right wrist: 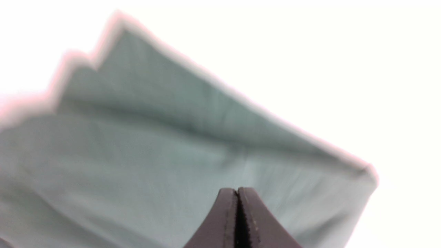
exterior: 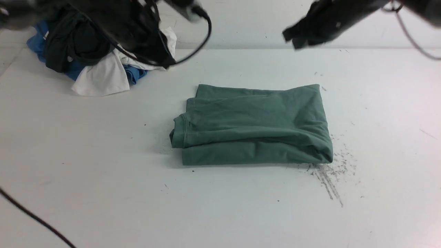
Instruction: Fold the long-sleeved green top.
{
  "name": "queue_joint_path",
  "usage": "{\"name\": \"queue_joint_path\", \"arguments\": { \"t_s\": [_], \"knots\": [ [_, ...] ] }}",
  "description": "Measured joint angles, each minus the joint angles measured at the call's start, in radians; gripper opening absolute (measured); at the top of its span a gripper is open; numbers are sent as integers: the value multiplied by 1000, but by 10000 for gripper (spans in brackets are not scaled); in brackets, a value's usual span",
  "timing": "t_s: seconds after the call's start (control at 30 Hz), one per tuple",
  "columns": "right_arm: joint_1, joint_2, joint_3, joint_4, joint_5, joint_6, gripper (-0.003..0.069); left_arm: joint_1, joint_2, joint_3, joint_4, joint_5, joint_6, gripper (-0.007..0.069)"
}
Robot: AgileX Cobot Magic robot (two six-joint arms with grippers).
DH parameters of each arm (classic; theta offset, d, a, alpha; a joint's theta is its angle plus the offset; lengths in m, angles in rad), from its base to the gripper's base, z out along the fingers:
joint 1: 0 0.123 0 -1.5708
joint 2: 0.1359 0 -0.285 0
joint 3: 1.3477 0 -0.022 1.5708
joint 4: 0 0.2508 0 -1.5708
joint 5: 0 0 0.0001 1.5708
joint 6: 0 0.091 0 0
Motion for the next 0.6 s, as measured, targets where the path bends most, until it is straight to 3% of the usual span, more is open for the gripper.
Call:
{"name": "queue_joint_path", "arguments": {
  "t_s": [0.3,0.53,0.6],
  "knots": [
    [0,-332,-46,-63,178,-1,-15,0,-407,29,245,203,-257,-8],
    [0,-549,194,-1,163,-1,-15,1,-694,367,315,186,-387,-8],
    [0,-672,377,38,74,-1,-15,2,-819,553,317,127,-421,-8]
  ]
}}
